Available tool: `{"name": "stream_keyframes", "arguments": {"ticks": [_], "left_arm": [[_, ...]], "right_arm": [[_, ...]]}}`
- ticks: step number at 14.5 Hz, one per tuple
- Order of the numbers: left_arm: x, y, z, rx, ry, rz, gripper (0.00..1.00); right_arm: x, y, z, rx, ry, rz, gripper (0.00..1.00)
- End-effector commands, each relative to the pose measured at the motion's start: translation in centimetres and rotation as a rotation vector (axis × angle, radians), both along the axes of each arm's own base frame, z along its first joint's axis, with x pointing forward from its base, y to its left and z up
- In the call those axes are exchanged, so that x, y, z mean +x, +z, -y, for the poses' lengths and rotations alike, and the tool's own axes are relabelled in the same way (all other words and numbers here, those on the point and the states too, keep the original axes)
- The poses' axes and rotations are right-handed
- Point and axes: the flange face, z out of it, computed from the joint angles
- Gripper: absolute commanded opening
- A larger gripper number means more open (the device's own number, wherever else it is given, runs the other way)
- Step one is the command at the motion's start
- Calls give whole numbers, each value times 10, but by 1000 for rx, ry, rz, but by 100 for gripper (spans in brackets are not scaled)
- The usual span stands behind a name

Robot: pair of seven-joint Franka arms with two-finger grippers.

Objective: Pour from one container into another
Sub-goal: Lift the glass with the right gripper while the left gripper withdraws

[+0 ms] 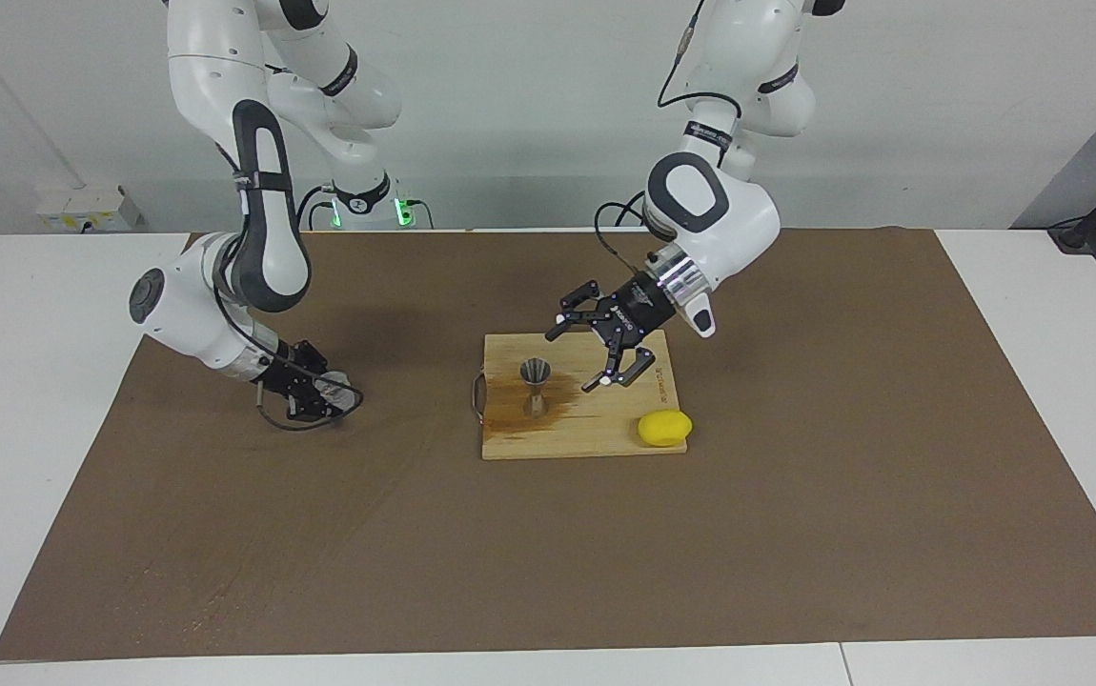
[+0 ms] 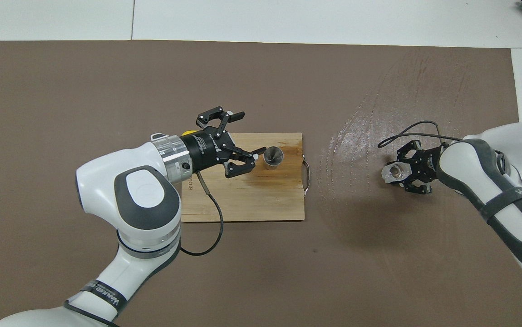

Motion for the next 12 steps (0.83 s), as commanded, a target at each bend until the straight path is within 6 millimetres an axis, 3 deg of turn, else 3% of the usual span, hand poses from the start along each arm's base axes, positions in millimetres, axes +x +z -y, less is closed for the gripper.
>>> {"name": "stream_keyframes", "arguments": {"ticks": [1, 3, 8, 10, 12], "left_arm": [[30, 32, -45, 102, -119, 100, 100], [56, 58, -79, 267, -189, 204, 100], [118, 110, -158, 814, -281, 471, 100], [130, 132, -172, 1032, -318, 584, 100], [129, 145, -179, 1156, -389, 637, 100]], "right_arm": [[0, 13, 1, 20, -42, 5, 0], [7, 26, -5, 18, -56, 21, 0], [34, 61, -55, 12, -117, 38, 0], [44, 77, -76, 13, -146, 46, 0], [52, 88, -103, 15, -178, 43, 0]]}}
